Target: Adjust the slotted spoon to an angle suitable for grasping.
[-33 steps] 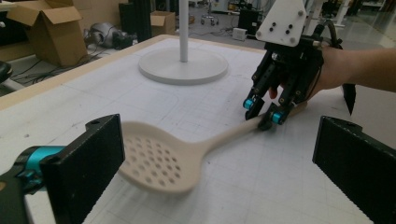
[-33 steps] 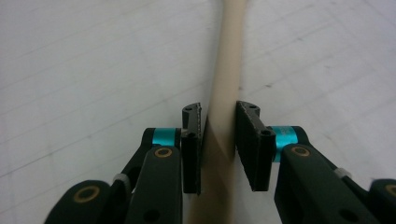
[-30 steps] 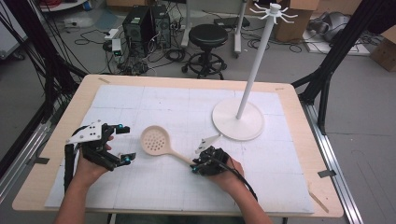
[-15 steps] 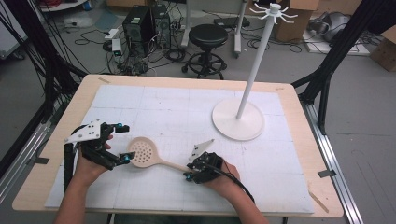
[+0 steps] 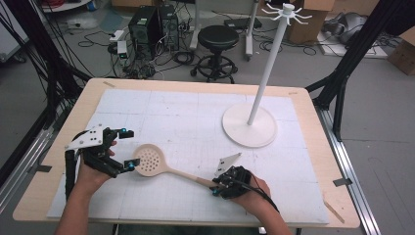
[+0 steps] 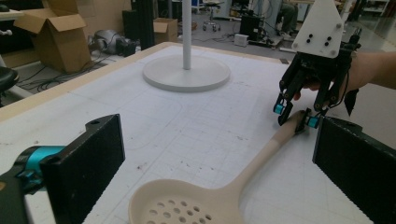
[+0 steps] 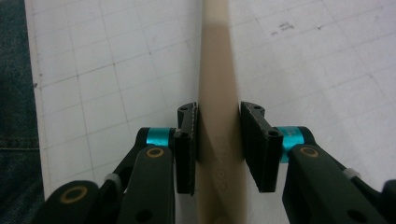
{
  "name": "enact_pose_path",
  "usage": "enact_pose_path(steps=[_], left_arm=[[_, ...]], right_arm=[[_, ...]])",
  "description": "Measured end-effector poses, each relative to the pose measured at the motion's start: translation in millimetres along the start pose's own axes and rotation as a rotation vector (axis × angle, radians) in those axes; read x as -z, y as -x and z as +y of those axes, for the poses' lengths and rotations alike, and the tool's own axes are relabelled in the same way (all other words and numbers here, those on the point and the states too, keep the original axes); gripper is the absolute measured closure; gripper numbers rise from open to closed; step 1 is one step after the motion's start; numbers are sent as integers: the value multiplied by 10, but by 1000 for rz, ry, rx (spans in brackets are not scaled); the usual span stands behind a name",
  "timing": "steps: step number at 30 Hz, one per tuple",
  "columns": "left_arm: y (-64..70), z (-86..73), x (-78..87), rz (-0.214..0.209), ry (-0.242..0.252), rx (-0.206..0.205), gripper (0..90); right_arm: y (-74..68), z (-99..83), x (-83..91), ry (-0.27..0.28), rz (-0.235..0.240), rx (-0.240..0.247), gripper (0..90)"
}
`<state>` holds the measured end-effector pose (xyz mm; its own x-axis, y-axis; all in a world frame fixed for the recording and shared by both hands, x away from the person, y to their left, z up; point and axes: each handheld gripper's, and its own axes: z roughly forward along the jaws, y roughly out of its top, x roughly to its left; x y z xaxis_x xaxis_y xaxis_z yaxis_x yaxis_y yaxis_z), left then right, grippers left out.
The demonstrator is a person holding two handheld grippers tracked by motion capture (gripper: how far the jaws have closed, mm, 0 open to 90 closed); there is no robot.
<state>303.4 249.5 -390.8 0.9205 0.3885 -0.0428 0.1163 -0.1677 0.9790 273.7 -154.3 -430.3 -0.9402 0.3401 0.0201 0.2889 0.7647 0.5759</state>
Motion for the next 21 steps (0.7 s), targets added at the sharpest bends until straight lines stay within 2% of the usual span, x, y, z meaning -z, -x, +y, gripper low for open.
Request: enact_pose_path(steps=[4,8,13,15,17,18,21], left_arm=[[10,23,-2,1,-4,-8,28],[40,54,1,-5,-14,-26,28],[57,55,18,-4,-21,-26,28],[61,58,16,-5,-19,-24,28],[58,58,13,-4,-18,-25,28],[53,58,12,-5,-22,-27,28],[45,56,7,-3,-19,-24,28]], right_arm=[[-11,73,-57,11,5,43,683],[-47,249,-194,24,15,92,684],[-129,494,-401,55,37,137,679],[-150,532,-436,55,33,131,670],[-150,527,-436,60,12,124,591],[-156,519,-427,56,3,103,554],[-170,461,-370,68,-17,106,502]])
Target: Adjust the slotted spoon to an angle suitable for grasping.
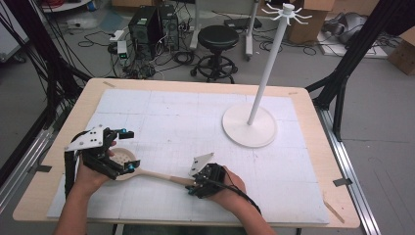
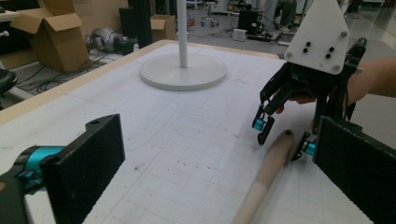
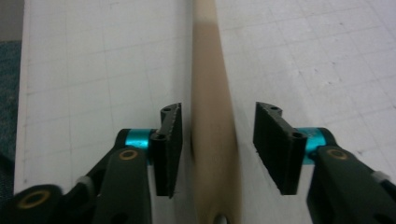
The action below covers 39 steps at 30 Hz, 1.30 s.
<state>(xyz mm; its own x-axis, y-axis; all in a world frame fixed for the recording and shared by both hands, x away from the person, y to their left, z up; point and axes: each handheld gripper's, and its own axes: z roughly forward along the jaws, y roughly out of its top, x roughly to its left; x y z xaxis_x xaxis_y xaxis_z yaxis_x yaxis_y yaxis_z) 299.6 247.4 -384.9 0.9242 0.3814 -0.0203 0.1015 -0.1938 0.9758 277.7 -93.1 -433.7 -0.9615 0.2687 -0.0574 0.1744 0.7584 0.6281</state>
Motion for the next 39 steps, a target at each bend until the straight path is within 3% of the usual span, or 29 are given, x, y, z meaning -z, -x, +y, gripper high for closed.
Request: enact_pose_path(steps=[3,10,16,19,21,24,29,34,39], left_arm=[[-6,1,0,-1,4,3,28],[-4,11,-17,-2,0,-1,28],[5,21,-23,-5,-4,-7,28],[10,19,-30,-8,-15,-12,28],[13,18,-34,-7,-18,-12,28],[13,18,-32,-6,-20,-12,28],[16,19,-28,-5,-19,-10,28],[12,13,-40,-7,-24,-7,28],[1,9,-25,-7,-21,-1,28]], right_arm=[[-22,-112,74,-16,-13,-2,485],[96,-338,236,2,-50,-96,485],[250,-357,195,35,-142,-163,485],[339,-353,153,55,-208,-225,479],[391,-334,125,63,-252,-228,479],[451,-303,88,65,-280,-241,485],[547,-312,53,85,-280,-279,474],[543,-310,61,80,-283,-286,465],[518,-322,208,127,-244,-302,423]])
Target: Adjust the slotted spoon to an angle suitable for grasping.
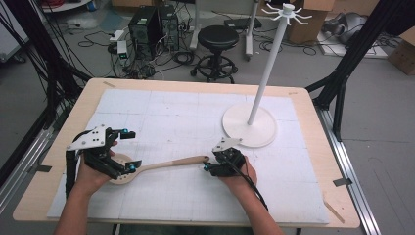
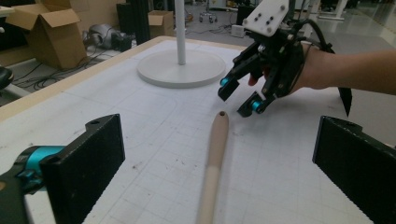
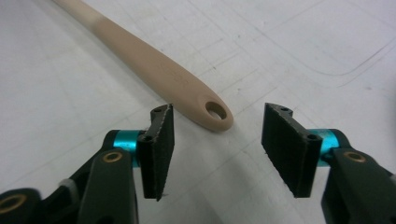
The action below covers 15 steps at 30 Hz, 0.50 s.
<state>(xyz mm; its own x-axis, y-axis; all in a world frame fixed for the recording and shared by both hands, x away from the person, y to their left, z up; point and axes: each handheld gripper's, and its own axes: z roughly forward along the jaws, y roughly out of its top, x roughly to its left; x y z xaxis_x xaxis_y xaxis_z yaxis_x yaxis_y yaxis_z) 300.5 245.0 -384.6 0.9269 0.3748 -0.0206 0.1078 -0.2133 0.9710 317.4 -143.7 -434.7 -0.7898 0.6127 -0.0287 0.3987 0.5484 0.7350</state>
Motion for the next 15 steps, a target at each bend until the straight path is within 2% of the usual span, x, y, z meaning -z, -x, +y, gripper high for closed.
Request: enact_pose_path(steps=[9,11,12,15], left_arm=[[4,-2,-5,-4,-1,2,28],[-1,-2,-2,-6,3,3,28],[-4,-2,-2,-6,6,5,28],[-16,-8,-8,-6,6,10,28]], right_arm=[[109,-85,516,130,52,-88,354],[141,-140,677,188,50,-88,318],[141,-140,677,188,50,-88,318],[171,-186,775,233,46,-105,298]])
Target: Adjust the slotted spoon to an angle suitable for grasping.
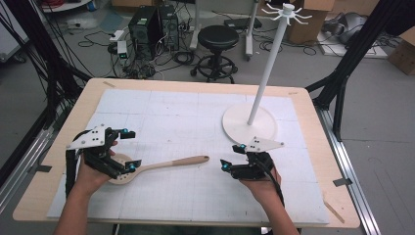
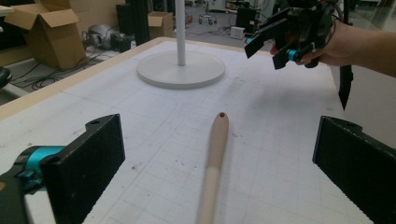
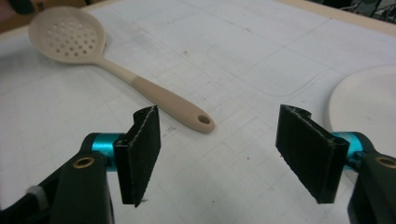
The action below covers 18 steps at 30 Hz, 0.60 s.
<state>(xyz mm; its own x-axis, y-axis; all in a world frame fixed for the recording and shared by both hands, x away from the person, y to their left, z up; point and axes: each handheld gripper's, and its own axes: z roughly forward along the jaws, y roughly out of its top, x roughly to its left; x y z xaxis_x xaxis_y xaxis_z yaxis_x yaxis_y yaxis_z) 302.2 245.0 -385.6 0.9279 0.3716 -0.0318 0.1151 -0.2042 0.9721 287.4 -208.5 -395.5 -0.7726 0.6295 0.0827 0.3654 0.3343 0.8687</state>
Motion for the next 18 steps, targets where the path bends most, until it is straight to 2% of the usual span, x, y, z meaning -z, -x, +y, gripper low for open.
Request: enact_pose_path(steps=[7,12,18], left_arm=[[-3,3,-2,-6,5,-3,28],[-20,6,-9,-10,9,0,28],[-37,6,-38,-13,9,4,28]], right_arm=[[65,-59,282,96,20,1,255],[134,-75,397,147,25,-7,215],[194,-92,486,160,19,-8,183]])
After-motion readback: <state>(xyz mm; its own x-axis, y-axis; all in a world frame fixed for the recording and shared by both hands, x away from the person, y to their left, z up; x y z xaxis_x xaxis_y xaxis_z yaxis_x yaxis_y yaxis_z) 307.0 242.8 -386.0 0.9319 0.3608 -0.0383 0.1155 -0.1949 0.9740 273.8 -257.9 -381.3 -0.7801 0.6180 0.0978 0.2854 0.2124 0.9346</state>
